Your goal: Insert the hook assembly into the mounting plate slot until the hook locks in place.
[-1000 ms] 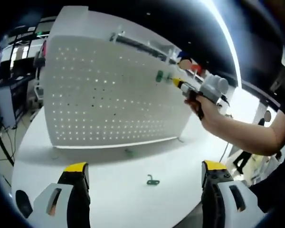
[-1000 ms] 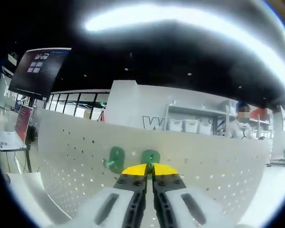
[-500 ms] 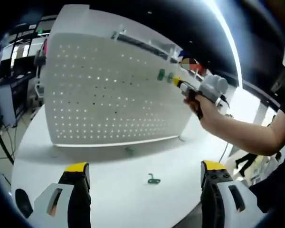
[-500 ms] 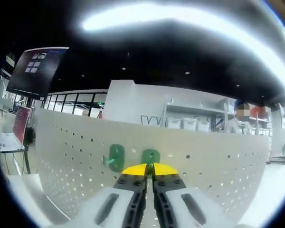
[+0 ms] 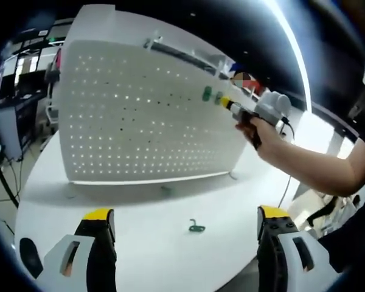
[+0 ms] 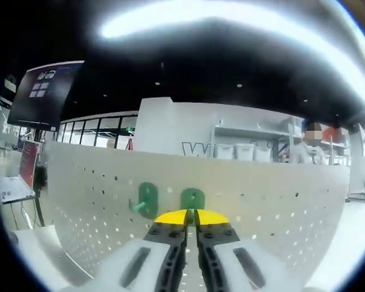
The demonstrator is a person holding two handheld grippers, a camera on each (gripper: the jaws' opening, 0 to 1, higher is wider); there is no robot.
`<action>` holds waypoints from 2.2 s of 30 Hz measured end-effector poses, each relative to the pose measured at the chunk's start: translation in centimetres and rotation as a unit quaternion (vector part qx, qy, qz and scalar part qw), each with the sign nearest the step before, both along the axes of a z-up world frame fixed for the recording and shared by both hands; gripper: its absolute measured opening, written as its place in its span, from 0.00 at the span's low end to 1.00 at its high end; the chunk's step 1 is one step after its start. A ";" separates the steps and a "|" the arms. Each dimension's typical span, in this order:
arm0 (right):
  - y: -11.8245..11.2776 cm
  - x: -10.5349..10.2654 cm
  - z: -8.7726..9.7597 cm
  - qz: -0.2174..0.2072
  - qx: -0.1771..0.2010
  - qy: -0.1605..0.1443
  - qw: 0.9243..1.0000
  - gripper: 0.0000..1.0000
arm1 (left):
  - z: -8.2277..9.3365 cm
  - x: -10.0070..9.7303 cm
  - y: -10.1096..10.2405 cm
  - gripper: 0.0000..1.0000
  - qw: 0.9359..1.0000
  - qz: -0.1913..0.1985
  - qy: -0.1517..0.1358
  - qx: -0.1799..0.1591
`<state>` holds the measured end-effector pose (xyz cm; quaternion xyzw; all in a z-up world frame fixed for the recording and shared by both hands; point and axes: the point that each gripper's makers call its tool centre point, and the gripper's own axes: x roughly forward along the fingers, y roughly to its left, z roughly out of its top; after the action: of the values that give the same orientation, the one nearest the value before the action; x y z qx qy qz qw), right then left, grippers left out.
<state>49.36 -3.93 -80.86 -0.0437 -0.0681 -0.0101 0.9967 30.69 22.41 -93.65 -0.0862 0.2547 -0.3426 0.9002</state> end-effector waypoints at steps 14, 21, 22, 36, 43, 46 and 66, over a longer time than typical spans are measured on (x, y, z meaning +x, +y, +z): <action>0.9 -1.8 2.5 0.015 0.013 -0.021 1.000 0.11 | -1.1 -1.4 0.0 0.98 1.000 -0.002 0.012 0.003; 1.4 -4.3 4.7 0.035 0.019 -0.041 0.998 0.12 | -1.3 -1.9 -0.1 0.98 1.000 -0.004 0.016 -0.002; 1.4 -4.4 4.7 0.037 0.018 -0.041 0.998 0.12 | -1.3 -2.0 -0.2 0.98 1.000 -0.005 0.016 -0.002; 1.7 -7.6 2.6 0.067 0.018 0.004 0.998 0.14 | -1.8 -4.0 -0.9 0.98 0.999 -0.018 0.027 0.004; 2.7 -9.5 0.6 0.090 0.019 0.031 0.995 0.14 | -2.3 -5.2 -1.2 0.98 0.999 -0.024 0.035 0.008; 2.8 -10.6 -0.4 0.095 0.019 0.043 0.994 0.14 | -2.5 -5.6 -1.2 0.98 0.999 -0.023 0.042 0.008; 3.7 -16.8 -7.6 0.146 0.016 0.152 0.977 0.17 | -3.4 -7.8 -3.1 0.96 0.997 -0.046 0.054 0.015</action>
<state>32.59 -0.25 -88.45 -0.0183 0.0788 0.1412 0.9867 22.90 19.31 -97.08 -0.0793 0.3115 -0.3747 0.8697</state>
